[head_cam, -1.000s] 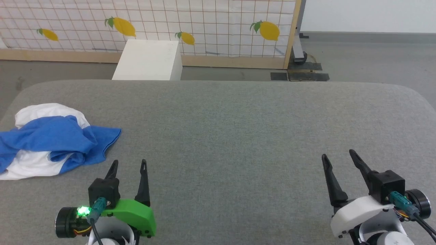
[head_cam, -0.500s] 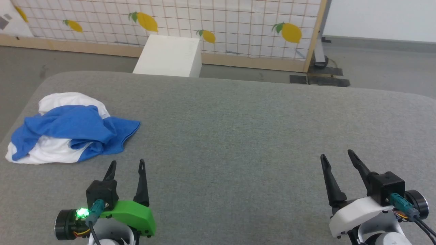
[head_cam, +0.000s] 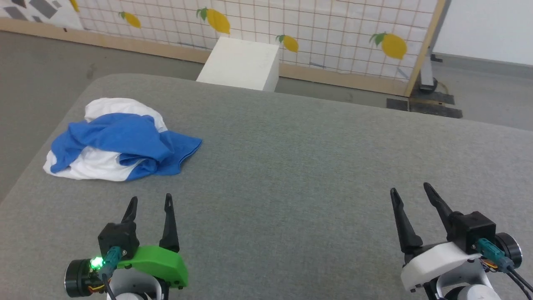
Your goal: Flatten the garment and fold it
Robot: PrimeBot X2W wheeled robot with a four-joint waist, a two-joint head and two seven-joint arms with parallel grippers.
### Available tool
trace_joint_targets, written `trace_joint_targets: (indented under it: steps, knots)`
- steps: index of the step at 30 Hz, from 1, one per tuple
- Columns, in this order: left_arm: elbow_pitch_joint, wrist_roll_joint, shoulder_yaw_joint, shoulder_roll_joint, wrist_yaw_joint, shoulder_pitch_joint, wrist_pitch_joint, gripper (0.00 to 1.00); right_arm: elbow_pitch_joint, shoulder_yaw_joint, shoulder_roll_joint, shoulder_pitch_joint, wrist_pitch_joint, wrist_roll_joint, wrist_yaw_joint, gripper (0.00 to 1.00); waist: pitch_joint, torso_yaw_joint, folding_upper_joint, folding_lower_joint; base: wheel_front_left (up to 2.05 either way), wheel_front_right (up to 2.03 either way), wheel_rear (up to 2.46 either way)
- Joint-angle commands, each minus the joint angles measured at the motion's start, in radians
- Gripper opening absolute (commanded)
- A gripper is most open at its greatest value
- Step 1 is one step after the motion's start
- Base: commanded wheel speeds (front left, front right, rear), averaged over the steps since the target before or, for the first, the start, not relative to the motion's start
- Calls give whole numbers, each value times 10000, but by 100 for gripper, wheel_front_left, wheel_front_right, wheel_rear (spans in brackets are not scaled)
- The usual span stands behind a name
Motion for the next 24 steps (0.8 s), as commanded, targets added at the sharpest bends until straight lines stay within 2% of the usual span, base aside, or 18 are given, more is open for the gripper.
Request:
trace_joint_targets:
  steps: [1, 24]
  knots:
    - [30, -98, -1, 24, 98, -43, -105, 100, 23, 22, 8, -29, -91, 73, -5, 100, 24, 234, 0, 0, 0, 0, 0]
    - [55, -600, 49, -46, 485, 32, -578, 100, -9, 97, 12, -89, -405, 233, -8, 100, 177, 1489, 0, 0, 0, 0, 0]
